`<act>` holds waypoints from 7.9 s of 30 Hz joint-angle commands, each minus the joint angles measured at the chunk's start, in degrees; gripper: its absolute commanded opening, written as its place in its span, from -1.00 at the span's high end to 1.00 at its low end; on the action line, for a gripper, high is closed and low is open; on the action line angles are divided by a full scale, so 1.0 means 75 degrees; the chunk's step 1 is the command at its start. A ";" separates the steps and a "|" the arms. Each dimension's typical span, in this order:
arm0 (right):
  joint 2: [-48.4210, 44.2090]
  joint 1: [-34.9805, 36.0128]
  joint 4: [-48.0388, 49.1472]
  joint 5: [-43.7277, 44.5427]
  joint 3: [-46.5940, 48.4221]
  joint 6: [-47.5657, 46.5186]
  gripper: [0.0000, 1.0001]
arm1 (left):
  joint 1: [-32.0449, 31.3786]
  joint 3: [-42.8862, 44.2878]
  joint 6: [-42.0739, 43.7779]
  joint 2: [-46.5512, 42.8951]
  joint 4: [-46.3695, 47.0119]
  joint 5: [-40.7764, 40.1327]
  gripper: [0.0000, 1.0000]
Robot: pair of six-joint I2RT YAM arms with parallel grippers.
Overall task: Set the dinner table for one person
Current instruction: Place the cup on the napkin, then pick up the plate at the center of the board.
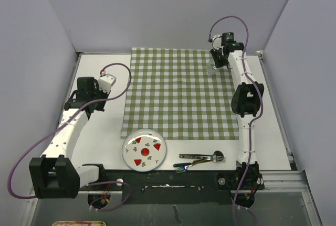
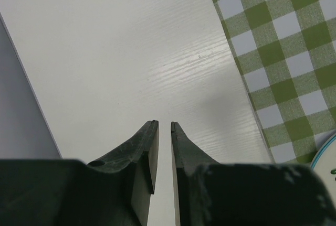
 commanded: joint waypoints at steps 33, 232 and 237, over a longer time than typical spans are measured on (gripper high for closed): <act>-0.0195 0.0185 0.0368 0.0198 0.0535 -0.0265 0.40 | 0.0047 0.0583 0.0258 0.0533 -0.0169 0.0486 0.70; -0.5703 0.2197 -0.0475 -0.4621 -0.6787 -0.0657 0.00 | -0.0013 0.0429 -0.0793 0.0322 -0.1034 0.3536 0.26; -0.5566 0.2963 -0.0244 -0.4279 -0.7245 -0.0526 0.01 | 0.0069 -0.0062 -0.0647 -0.0109 -0.1065 0.3452 0.26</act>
